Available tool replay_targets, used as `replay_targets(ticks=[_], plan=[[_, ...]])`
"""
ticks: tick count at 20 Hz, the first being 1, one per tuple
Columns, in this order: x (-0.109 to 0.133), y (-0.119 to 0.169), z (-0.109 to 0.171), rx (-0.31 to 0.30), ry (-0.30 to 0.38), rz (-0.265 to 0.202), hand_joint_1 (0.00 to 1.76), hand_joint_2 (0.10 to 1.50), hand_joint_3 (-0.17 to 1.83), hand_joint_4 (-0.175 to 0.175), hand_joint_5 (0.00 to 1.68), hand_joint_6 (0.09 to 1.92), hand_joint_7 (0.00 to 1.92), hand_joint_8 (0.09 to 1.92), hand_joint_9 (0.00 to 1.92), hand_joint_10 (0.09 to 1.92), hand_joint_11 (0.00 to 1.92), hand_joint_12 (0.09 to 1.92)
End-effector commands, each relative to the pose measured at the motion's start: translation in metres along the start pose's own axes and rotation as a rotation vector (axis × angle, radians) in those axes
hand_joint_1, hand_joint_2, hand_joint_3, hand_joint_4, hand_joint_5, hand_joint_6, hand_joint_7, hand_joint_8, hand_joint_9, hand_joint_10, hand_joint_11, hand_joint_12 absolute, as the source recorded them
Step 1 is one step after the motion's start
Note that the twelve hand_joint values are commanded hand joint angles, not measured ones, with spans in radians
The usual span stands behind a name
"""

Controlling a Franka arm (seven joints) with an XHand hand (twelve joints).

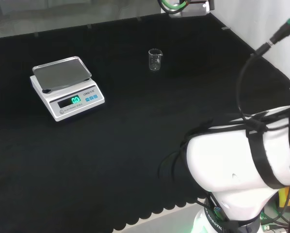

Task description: Pick up the beaker.

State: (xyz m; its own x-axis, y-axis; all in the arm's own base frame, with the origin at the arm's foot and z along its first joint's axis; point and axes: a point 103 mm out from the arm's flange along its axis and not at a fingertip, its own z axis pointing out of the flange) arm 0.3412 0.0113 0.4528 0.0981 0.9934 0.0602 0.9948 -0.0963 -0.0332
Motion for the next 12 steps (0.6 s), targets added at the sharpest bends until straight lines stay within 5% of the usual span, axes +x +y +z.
replay_targets(ticks=[1,7,12], plan=[[-0.004,0.08,0.061,0.012,0.083,0.098,0.18,0.96,0.29,-0.072,0.28,0.09,0.18,0.8,0.08,0.83,0.04,1.53],[-0.015,0.148,0.096,-0.091,0.088,0.091,0.22,0.96,0.28,-0.074,0.29,0.09,0.19,0.8,0.1,0.83,0.05,1.53],[-0.024,0.219,0.126,-0.086,0.069,0.088,0.26,0.96,0.27,-0.079,0.31,0.09,0.21,0.82,0.12,0.84,0.06,1.53]])
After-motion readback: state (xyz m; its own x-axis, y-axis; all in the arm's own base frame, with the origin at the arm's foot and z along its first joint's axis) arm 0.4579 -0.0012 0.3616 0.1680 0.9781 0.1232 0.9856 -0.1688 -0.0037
